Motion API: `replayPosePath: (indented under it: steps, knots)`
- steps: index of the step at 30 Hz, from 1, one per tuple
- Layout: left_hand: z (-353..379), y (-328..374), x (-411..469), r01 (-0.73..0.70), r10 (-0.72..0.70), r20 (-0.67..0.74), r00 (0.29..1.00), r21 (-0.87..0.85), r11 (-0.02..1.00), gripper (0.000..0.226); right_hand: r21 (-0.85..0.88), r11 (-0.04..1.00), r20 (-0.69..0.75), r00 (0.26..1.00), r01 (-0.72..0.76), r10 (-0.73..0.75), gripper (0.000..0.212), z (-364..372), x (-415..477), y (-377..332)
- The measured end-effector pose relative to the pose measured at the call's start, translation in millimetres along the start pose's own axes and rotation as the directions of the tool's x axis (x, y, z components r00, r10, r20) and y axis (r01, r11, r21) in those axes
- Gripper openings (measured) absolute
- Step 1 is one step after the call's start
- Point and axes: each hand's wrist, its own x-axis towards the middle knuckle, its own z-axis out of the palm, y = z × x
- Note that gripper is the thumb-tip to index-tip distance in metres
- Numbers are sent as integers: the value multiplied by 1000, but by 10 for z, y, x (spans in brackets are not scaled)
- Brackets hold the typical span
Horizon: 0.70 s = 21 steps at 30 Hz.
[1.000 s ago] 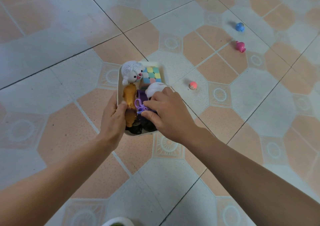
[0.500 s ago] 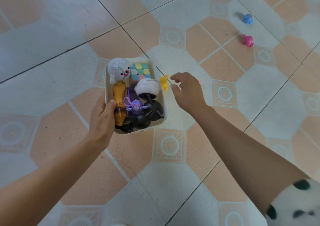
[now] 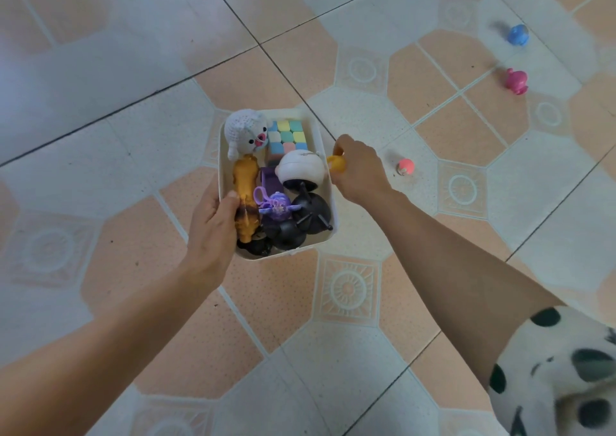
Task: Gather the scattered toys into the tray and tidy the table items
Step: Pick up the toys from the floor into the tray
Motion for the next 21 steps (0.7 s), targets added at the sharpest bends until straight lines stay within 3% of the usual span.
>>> replayPosePath:
  steps: [6, 9, 11, 15, 21]
  knots:
    - [60, 46, -46, -7, 7, 4, 1000, 4, 1000, 33, 345, 939, -189, 980, 1, 68, 33, -389, -319, 2]
    - [158, 115, -115, -25, 25, 20, 999, 4, 1000, 28, 449, 894, -133, 988, -7, 75, 40, -619, -512, -105]
    - [231, 159, -164, -38, 38, 30, 999, 1, 999, 27, 485, 874, -46, 999, 20, 3, 47, -731, -653, -232]
    - [354, 213, -261, -48, 48, 38, 998, 6, 999, 29, 289, 932, -28, 976, 217, -218, 51, -817, -874, -487]
    - [443, 283, -375, -79, 77, 80, 994, 14, 997, 33, 82, 959, -85, 961, 271, -264, 29, -773, -965, -617]
